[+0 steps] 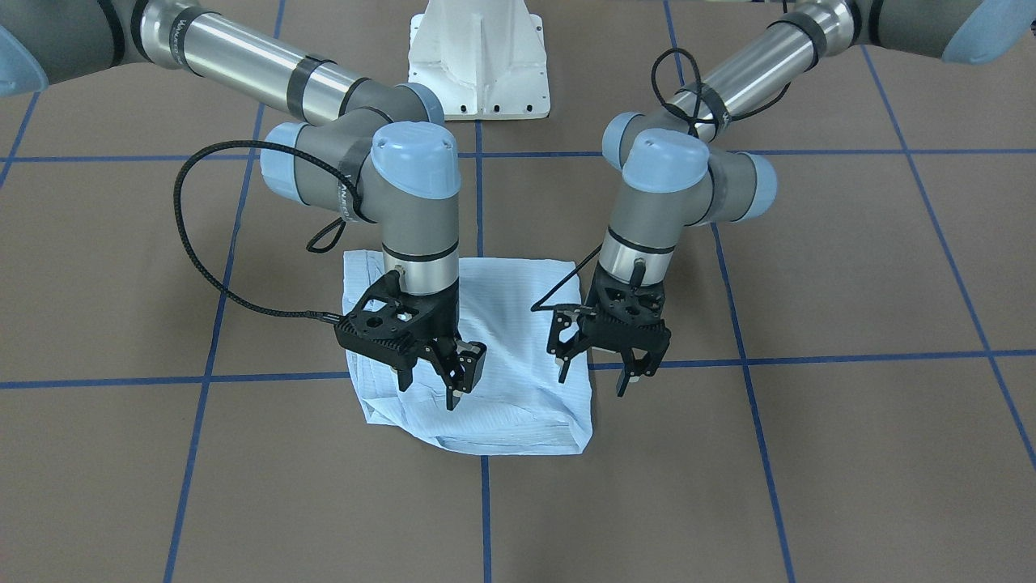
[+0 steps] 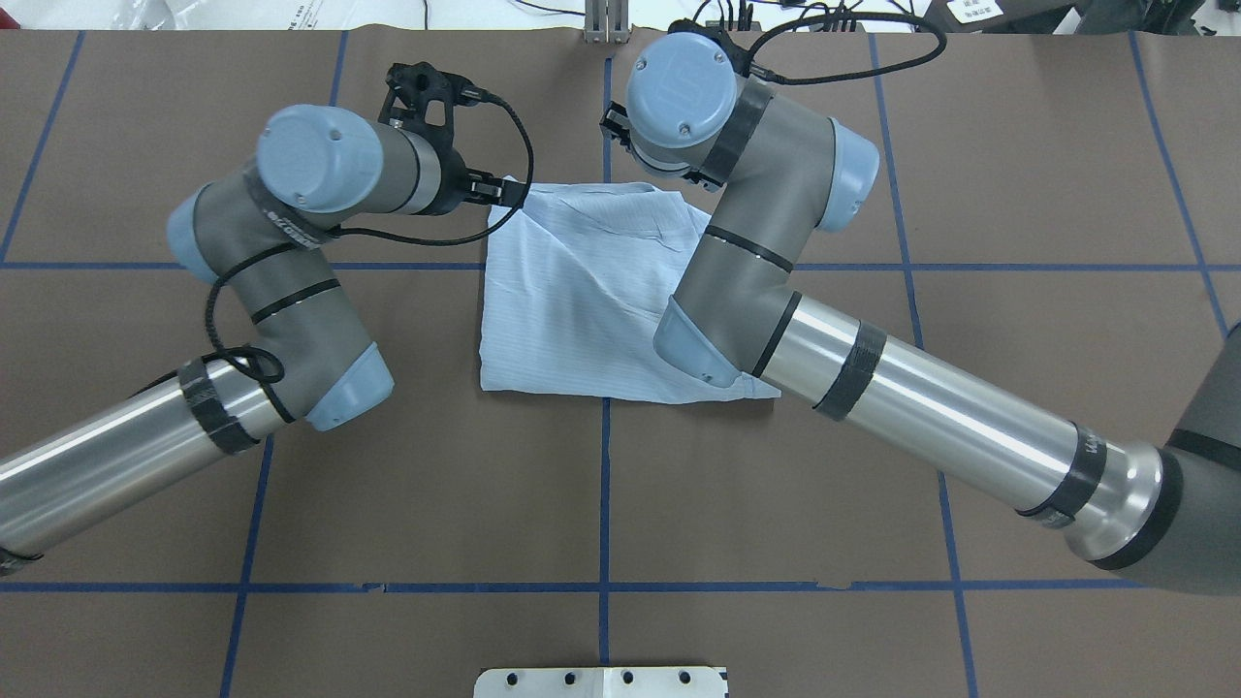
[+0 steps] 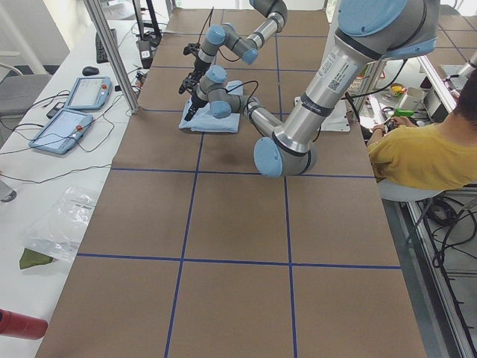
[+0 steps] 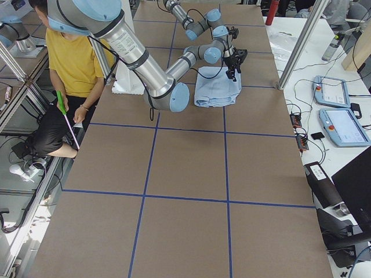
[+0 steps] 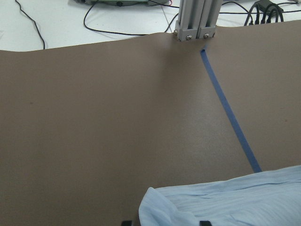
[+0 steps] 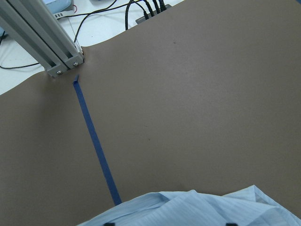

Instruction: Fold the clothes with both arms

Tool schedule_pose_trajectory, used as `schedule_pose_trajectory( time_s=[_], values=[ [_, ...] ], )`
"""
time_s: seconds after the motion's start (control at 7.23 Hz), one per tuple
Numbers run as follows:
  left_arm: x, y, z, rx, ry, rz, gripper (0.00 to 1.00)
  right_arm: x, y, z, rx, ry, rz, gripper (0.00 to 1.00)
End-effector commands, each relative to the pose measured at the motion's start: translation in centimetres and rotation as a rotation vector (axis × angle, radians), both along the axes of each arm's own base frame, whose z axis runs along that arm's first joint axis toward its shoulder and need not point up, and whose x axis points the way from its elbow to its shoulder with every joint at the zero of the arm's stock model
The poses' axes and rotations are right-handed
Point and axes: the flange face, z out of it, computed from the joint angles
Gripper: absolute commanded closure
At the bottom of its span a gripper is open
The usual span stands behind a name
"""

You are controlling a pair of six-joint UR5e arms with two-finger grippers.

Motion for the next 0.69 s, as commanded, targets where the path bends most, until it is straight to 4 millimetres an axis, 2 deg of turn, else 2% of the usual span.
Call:
schedule_pose_trajectory(
  time_s=[0.0,0.14,0.28,0.41,0.55],
  values=[
    [-5.8,3.8,-0.5,0.033,-0.020,0.074,0.00,7.5,0.5,1.1,0.012,0.030,-0.139,0.00],
    [-8.5,5.9,-2.0,0.051,-0.058,0.101,0.00,12.2,1.1,3.1,0.038,0.072,-0.204,0.00],
    [-11.8,7.8,-2.8,0.068,-0.098,0.135,0.00,18.3,1.0,6.6,0.054,0.077,-0.285,0.00],
    [-15.5,9.1,-2.5,0.082,-0.132,0.178,0.00,24.6,0.6,10.1,0.088,0.085,-0.372,0.00],
    [-20.0,9.2,-1.0,0.121,-0.189,0.203,0.00,31.1,0.3,14.8,0.123,0.115,-0.455,0.00]
  ],
)
